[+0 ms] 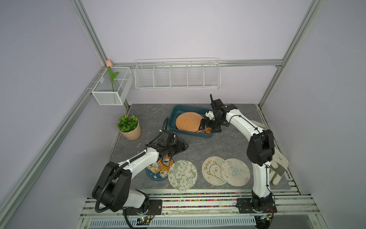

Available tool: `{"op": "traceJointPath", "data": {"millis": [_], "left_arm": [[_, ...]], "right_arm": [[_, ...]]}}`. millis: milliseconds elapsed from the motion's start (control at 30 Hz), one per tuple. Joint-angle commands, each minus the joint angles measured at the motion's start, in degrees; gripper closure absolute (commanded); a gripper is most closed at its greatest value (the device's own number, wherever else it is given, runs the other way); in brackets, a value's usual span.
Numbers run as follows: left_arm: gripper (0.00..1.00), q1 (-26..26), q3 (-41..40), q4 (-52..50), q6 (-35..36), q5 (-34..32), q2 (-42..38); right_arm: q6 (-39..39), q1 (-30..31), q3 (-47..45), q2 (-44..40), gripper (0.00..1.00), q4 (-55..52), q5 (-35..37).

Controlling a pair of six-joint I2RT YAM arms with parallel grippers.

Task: Put the coasters into the storage box
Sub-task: Place the coaster in the storage box, then pick up the coaster from the center of the board.

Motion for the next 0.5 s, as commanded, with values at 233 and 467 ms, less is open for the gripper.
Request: {"op": "traceJointPath", "data": {"millis": [233,467], "left_arm": [[0.1,0.4,-5.0,-18.2,1.8,-7.6,-11.5],[0.1,0.4,-8.7,-23.1,-0.5,-8.0,-16.8]], "right_arm": [[4.6,8.8,-19.2,-12.5,0.02,9.2,-1.9],[8.8,16.3,-26.9,-14.6,0.03,15.0,-1.0]]}}
